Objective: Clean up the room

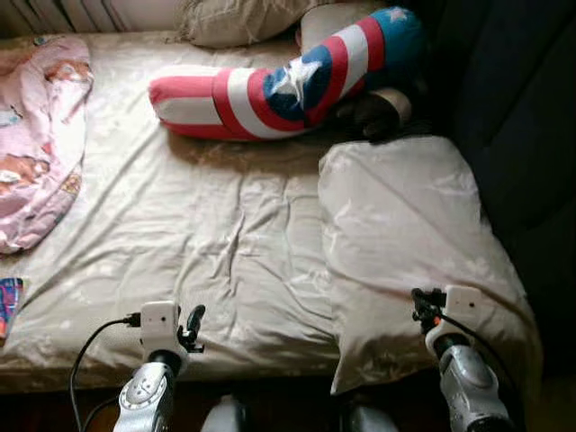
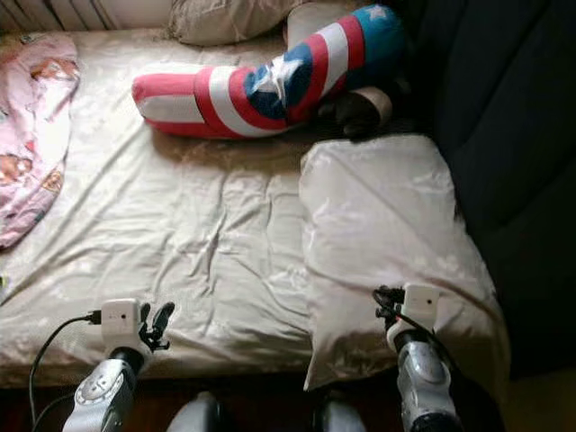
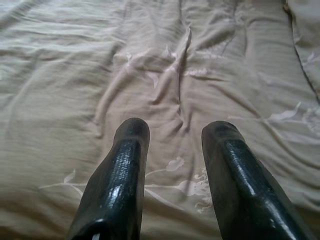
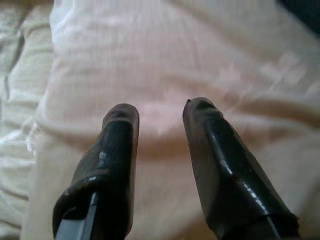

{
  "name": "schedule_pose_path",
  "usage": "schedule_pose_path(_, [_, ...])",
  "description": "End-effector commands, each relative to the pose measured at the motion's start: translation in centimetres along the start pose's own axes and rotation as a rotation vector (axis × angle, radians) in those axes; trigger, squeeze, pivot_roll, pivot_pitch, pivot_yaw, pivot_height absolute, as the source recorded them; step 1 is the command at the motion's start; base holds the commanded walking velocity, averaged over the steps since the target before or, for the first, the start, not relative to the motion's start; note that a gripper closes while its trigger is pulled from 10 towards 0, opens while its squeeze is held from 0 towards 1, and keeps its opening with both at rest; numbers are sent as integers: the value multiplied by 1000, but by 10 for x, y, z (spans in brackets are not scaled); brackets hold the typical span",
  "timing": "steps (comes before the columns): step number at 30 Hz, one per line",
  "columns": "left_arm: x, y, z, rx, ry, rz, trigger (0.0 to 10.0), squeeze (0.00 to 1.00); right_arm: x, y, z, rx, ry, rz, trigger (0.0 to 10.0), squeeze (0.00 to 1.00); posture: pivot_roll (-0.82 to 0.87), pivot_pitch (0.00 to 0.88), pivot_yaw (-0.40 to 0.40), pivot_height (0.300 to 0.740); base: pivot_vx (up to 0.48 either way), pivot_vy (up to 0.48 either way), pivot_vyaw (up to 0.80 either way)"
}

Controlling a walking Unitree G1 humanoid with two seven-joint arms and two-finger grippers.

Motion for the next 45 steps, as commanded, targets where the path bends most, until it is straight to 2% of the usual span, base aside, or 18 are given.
schedule_pose_path(1, [3,7,-20,67,4,8,10000,0,-11,9,-17,50,-7,-33,10000,0,65,129,-22,740,0,0,0])
schedule_pose_path(3, [2,12,-36,129,6,6,10000,0,-21,19,-37,121,-4,-74,10000,0,64,110,-25,740,0,0,0])
schedule_pose_path(9, [0,17,-54,214,7,-7,10000,0,-31,31,-62,225,-10,-141,10000,0,61,81,-22,740,0,0,0])
schedule_pose_path(10, [-4,19,-63,262,0,-25,10000,0,-34,40,-78,290,-40,-174,10000,0,51,65,-19,740,0,0,0])
schedule_pose_path(13, [-9,28,-87,397,-24,-40,10000,0,-30,64,-119,474,-80,-210,10000,0,50,28,-7,740,0,0,0])
schedule_pose_path(15, [-7,34,-97,455,-21,-23,10000,0,-25,72,-132,528,-119,-225,10000,0,42,20,-4,740,0,0,0])
schedule_pose_path(16, [-5,37,-102,482,-12,-9,10000,0,-20,76,-139,567,-108,-221,10000,0,40,18,-3,740,0,0,0])
schedule_pose_path(20, [-7,44,-111,530,-8,4,10000,0,-4,78,-147,589,-123,-165,10000,0,42,2,5,740,0,0,0])
schedule_pose_path(23, [-8,44,-111,529,4,11,10000,0,-2,80,-150,596,-139,-178,10000,0,32,0,9,740,0,0,0])
schedule_pose_path(27, [-8,44,-111,528,3,12,10000,0,-7,84,-152,604,-170,-206,10000,0,40,0,5,740,0,0,0])
schedule_pose_path(31, [-6,49,-117,558,-7,14,10000,0,-17,93,-158,642,-143,-237,10000,0,43,0,2,740,0,0,0])
schedule_pose_path(37, [-6,60,-128,608,2,31,10000,0,-18,98,-162,660,-116,-213,10000,0,52,0,-8,740,0,0,267])
schedule_pose_path(45, [-6,64,-132,627,-3,34,10000,0,-17,101,-166,673,-131,-229,10000,0,54,0,-5,740,0,0,525])
Point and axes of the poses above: a point about 5 cm out from each wrist's last joint towards the gripper, its own y axis pointing back from the gripper into the wrist, its own z axis along the axis of the wrist's last joint, x = y × z, the point moved 4 cm from there along -y, pointing out of the wrist towards the gripper, and after that the axes turned 9 degrees about -y, right-handed, at the moved point
